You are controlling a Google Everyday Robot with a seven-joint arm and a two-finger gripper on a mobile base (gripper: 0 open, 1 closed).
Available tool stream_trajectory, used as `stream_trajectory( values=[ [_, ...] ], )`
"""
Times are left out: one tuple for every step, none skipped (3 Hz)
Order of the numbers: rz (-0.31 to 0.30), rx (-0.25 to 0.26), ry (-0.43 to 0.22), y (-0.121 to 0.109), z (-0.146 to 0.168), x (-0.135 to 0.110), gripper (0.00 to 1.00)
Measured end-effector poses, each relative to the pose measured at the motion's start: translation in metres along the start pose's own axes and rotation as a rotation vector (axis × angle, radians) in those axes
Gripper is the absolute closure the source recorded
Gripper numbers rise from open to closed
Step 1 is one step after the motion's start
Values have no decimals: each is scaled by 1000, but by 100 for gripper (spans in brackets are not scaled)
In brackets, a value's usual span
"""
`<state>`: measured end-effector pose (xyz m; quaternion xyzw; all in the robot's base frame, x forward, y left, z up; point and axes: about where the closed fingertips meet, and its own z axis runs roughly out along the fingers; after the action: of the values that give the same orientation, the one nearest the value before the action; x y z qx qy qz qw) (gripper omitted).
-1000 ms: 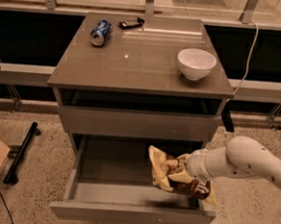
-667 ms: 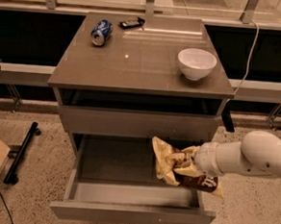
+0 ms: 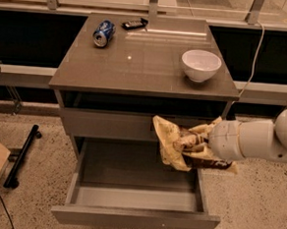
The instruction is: Pick brown chip bag from middle drawer and place on counter
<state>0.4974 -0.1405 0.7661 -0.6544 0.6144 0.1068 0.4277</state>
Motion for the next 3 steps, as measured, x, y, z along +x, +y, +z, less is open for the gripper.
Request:
stream_trajectory(
  values=[
    [-149, 52, -11, -20, -46, -52, 100],
    [-284, 136, 9, -42, -95, -102, 100],
    [-316, 156, 18, -47, -106, -112, 100]
  ],
)
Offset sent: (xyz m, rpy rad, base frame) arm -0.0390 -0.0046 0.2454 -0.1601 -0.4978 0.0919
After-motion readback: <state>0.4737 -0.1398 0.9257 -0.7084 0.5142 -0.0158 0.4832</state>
